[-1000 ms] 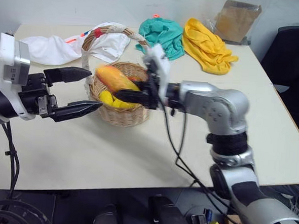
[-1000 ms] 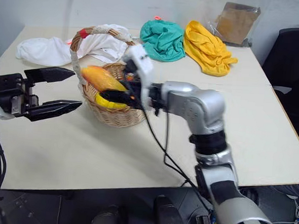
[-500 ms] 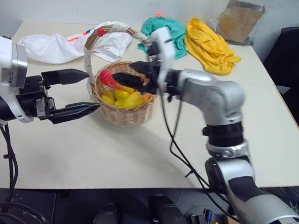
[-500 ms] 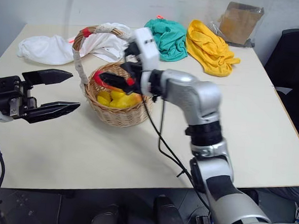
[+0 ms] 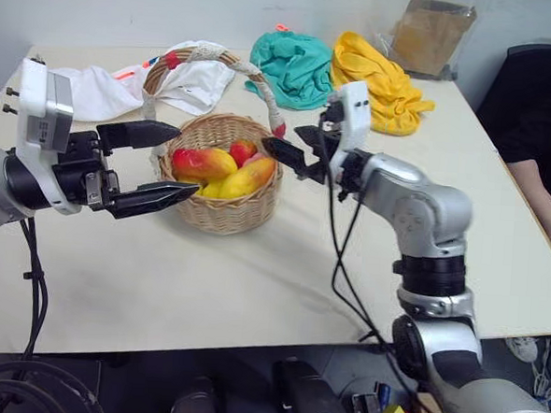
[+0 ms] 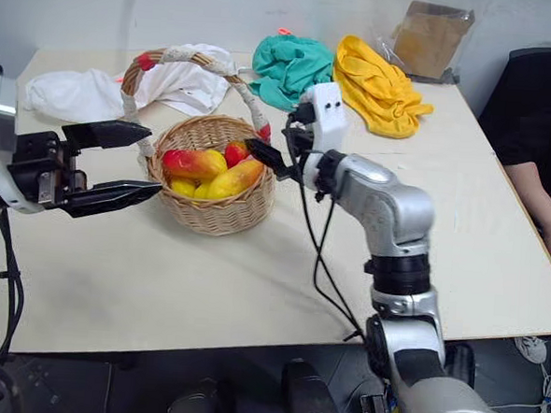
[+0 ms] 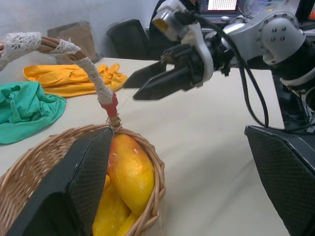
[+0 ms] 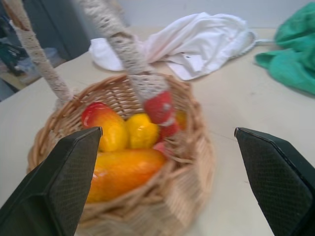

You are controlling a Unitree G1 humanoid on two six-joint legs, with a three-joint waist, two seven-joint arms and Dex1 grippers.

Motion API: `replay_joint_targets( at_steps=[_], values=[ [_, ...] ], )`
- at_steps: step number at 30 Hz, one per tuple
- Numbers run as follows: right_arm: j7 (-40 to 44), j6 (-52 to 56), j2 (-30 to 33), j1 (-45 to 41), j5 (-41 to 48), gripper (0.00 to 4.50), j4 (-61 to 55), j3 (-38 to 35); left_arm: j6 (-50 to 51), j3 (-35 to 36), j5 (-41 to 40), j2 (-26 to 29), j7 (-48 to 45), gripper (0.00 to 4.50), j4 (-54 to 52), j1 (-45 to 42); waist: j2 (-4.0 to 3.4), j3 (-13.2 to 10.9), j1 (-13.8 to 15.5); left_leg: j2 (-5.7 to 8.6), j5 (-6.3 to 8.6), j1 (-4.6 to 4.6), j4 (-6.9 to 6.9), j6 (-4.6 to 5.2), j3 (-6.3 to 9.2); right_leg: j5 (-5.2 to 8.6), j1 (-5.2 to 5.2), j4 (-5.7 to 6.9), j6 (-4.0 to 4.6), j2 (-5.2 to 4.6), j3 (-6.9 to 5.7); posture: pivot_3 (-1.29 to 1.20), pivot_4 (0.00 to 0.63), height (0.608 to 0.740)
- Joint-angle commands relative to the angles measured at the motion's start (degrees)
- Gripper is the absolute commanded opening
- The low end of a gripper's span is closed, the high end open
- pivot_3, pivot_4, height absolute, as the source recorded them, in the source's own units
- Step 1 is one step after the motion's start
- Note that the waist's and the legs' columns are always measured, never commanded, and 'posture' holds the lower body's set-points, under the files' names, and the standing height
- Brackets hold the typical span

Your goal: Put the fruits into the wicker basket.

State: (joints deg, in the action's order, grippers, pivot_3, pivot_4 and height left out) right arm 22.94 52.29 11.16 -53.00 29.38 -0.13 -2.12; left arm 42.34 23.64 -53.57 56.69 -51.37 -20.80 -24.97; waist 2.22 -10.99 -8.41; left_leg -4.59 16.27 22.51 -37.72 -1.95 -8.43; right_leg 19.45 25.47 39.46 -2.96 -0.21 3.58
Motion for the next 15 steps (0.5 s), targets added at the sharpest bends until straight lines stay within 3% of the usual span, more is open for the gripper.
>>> replay_joint_targets(
  at_steps=[1,4,7,15],
  values=[
    [-0.29,-7.28,-3.55,-4.89,-1.94,4.45,7.86,-0.20,-1.50,0.71,0.78,0.32,-0.10,4.50,0.56,-1.45,0.00,0.00,0.42,0.01,0.00,0.01,0.00,0.01,0.00,0.00,0.00,0.00,0.00,-0.02,-0.01,0.00,0.150,0.740],
    [-2.12,-11.51,-4.75,-7.49,-5.11,4.45,15.33,-0.03,-1.49,1.00,0.92,0.42,0.06,4.50,0.47,-1.49,0.00,0.00,0.43,0.07,0.02,0.07,-0.12,0.12,-0.01,0.00,-0.01,-0.01,0.00,-0.12,-0.02,0.00,0.150,0.740],
    [-1.15,-14.33,-4.94,-8.11,-6.36,3.86,17.11,0.20,-1.14,2.01,0.56,0.34,0.50,4.50,-0.38,-0.72,0.00,0.00,0.48,0.06,0.02,0.06,-0.09,0.11,0.02,0.00,-0.01,0.00,0.00,-0.11,-0.04,0.00,0.150,0.740],
    [3.49,-16.85,-4.15,-6.13,-6.88,1.11,12.64,1.45,-1.29,2.44,-0.19,-0.28,1.45,4.50,-1.12,0.01,0.00,0.00,0.44,0.05,0.02,0.08,-0.08,0.10,0.05,0.00,0.00,0.01,0.00,-0.12,-0.06,0.00,0.150,0.740]
  ],
)
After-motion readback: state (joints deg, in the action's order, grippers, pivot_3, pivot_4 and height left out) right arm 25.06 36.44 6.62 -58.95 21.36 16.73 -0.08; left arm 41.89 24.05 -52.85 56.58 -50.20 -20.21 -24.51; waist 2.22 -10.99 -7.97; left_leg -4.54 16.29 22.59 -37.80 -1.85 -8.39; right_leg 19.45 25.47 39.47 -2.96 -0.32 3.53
